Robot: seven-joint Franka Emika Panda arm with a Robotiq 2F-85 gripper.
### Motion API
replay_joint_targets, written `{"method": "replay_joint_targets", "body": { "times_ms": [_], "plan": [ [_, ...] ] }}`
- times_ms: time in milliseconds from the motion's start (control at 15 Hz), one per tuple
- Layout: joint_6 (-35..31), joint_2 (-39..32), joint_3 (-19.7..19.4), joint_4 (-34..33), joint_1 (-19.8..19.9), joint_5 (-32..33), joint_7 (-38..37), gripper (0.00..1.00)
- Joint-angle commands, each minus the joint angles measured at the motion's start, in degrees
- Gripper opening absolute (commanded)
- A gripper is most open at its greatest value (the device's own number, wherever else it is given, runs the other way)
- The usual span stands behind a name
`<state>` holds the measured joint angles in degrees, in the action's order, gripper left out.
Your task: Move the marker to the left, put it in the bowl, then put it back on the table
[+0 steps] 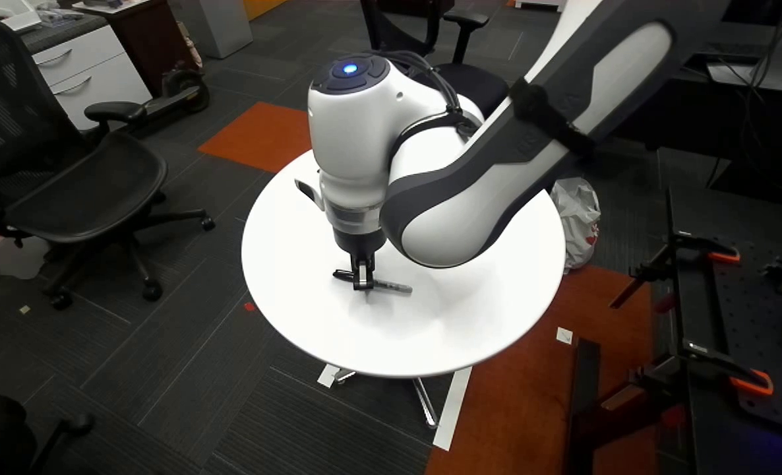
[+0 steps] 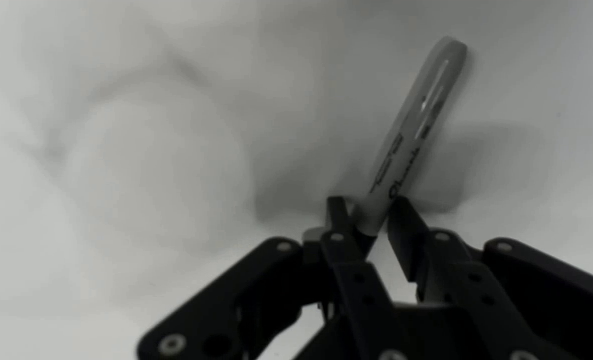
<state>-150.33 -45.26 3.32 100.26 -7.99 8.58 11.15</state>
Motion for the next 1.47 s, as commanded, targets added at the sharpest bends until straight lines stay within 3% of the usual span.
{"method": "replay_joint_targets", "body": {
  "times_ms": [0, 400, 933, 1133, 1400],
  "plan": [
    [0.4, -0.5, -0.5, -1.0, -0.3, 1.1, -1.1, 0.0],
    [2.8, 7.5, -3.0, 2.7, 2.3, 0.5, -2.5, 0.04],
    [6.5, 18.1, -11.0, 3.4, 8.0, 1.1, -6.6, 0.04],
    [6.2, 17.9, -13.6, 2.4, 10.8, 1.7, -7.9, 0.04],
    [5.0, 14.6, -14.2, 0.3, 14.8, 0.3, -7.0, 0.04]
  ]
}}
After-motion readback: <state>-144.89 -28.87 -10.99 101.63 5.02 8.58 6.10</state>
